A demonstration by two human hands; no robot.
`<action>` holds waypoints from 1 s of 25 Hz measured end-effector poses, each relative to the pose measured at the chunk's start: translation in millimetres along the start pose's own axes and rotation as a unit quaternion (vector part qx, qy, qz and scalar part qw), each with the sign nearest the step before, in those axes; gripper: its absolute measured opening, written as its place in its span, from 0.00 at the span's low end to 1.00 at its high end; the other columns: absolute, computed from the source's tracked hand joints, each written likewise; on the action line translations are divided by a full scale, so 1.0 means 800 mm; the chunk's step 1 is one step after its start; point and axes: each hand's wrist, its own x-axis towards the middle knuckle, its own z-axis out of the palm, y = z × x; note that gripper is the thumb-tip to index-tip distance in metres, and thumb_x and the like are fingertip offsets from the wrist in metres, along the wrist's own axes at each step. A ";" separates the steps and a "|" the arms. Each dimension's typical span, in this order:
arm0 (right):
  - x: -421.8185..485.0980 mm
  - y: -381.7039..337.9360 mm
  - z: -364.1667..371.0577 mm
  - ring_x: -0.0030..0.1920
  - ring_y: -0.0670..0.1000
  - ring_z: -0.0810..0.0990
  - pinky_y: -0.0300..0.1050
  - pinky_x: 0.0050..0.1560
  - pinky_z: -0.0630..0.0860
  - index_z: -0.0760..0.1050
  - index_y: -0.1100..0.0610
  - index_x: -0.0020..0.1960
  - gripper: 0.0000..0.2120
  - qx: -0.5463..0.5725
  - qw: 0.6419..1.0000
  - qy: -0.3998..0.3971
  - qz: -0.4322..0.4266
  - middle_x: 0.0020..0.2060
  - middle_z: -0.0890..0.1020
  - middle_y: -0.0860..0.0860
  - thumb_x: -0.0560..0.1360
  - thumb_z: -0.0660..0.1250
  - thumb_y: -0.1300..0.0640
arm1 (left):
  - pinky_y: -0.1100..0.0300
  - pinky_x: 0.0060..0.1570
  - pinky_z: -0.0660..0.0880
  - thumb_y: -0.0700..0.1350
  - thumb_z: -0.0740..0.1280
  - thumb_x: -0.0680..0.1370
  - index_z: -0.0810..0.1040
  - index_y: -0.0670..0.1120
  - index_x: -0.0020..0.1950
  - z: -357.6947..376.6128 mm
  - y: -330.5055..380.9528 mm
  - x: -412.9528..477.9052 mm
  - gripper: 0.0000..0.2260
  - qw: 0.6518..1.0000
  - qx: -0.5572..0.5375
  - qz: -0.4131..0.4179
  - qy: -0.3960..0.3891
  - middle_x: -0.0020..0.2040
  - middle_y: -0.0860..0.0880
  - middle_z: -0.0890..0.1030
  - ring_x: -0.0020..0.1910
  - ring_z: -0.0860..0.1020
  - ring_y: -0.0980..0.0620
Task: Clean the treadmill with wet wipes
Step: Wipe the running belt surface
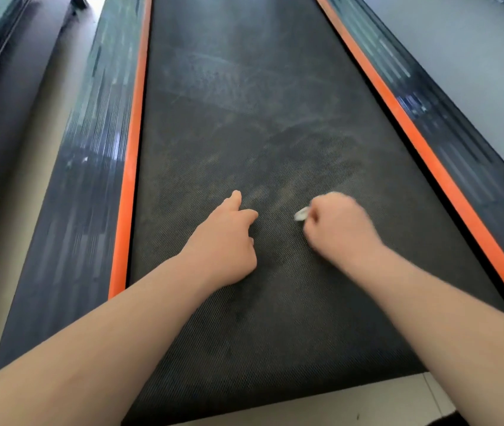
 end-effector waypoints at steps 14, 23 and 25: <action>0.015 0.066 -0.019 0.53 0.62 0.79 0.50 0.46 0.74 0.68 0.54 0.43 0.07 0.027 0.993 -0.009 0.111 0.50 0.77 0.55 0.73 0.67 0.57 | 0.50 0.71 0.66 0.47 0.62 0.82 0.68 0.47 0.74 0.007 0.007 0.007 0.20 0.999 0.041 0.013 -0.013 0.82 0.48 0.50 0.81 0.52 0.50; 0.060 0.093 -0.028 0.53 0.60 0.78 0.47 0.45 0.69 0.73 0.56 0.53 0.08 -0.025 0.995 0.007 0.096 0.54 0.78 0.55 0.75 0.67 0.56 | 0.50 0.80 0.48 0.58 0.64 0.80 0.54 0.43 0.81 0.023 0.052 0.049 0.36 0.990 0.116 0.055 -0.059 0.83 0.42 0.43 0.82 0.42 0.42; 0.073 0.108 -0.035 0.52 0.60 0.78 0.47 0.44 0.69 0.72 0.57 0.50 0.06 -0.004 0.993 0.013 0.120 0.51 0.77 0.54 0.75 0.67 0.58 | 0.47 0.81 0.48 0.66 0.64 0.77 0.46 0.43 0.83 0.025 0.041 0.061 0.46 0.987 0.139 0.019 -0.072 0.83 0.41 0.41 0.82 0.40 0.42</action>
